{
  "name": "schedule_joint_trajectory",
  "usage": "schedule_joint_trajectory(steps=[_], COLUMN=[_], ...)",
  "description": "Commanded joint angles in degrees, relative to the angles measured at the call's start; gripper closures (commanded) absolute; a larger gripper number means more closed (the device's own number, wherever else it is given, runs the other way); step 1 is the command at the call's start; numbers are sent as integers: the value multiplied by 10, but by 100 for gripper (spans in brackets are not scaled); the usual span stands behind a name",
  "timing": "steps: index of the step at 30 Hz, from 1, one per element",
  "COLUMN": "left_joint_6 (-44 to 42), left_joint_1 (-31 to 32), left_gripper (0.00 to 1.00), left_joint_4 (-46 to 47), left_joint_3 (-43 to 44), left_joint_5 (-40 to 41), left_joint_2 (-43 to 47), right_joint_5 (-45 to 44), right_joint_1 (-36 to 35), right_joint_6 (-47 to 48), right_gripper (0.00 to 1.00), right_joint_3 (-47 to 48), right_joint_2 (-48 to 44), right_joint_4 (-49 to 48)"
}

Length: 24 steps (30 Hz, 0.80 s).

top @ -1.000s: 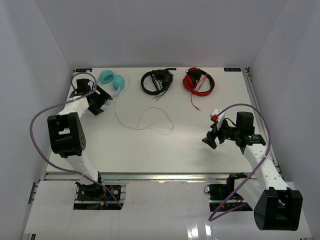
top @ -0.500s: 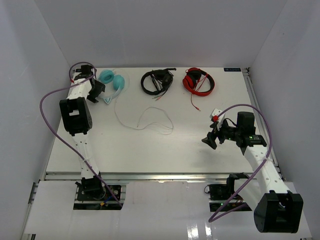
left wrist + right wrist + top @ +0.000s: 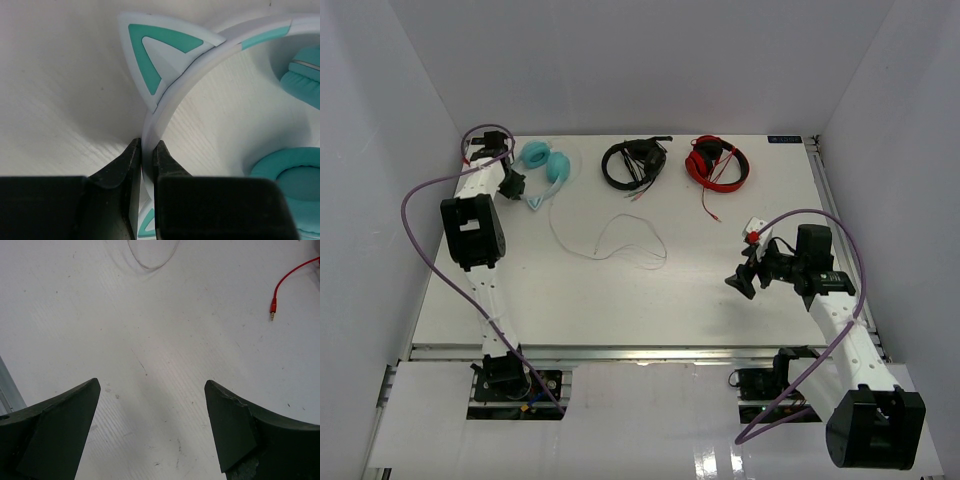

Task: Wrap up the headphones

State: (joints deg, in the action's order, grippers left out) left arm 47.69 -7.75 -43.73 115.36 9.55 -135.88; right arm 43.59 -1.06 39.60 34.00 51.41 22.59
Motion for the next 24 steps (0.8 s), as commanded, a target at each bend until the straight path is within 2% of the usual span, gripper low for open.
schedule_joint_trajectory(steps=[1,3,6,8,12,14,17,20,24], left_joint_6=[-56,-57,-101,-147,-185,-191,-166,-117,-77], left_joint_1=[2,2,1,2,6,11,59,113,136], left_gripper=[99,100,100,100,100,100,100,100,100], left_joint_4=[7,41,153,215,242,236,210,226,250], left_joint_3=[-69,-166,-304,-435,-578,-630,-670,-691,-668], left_joint_5=[39,47,6,-53,-171,-266,-330,-358,-414], left_joint_2=[132,238,377,526,739,837,910,960,959], right_joint_5=[41,73,124,142,150,152,163,176,177], right_joint_1=[23,24,24,23,18,17,12,-11,-63], right_joint_6=[25,59,105,124,141,133,63,-25,-167], right_gripper=[9,9,9,10,10,10,10,10,10], right_joint_3=[7,3,0,-1,38,71,134,190,226], right_joint_2=[-26,-32,-46,-63,-78,-71,-50,-26,-10], right_joint_4=[6,29,63,77,117,134,123,84,-16])
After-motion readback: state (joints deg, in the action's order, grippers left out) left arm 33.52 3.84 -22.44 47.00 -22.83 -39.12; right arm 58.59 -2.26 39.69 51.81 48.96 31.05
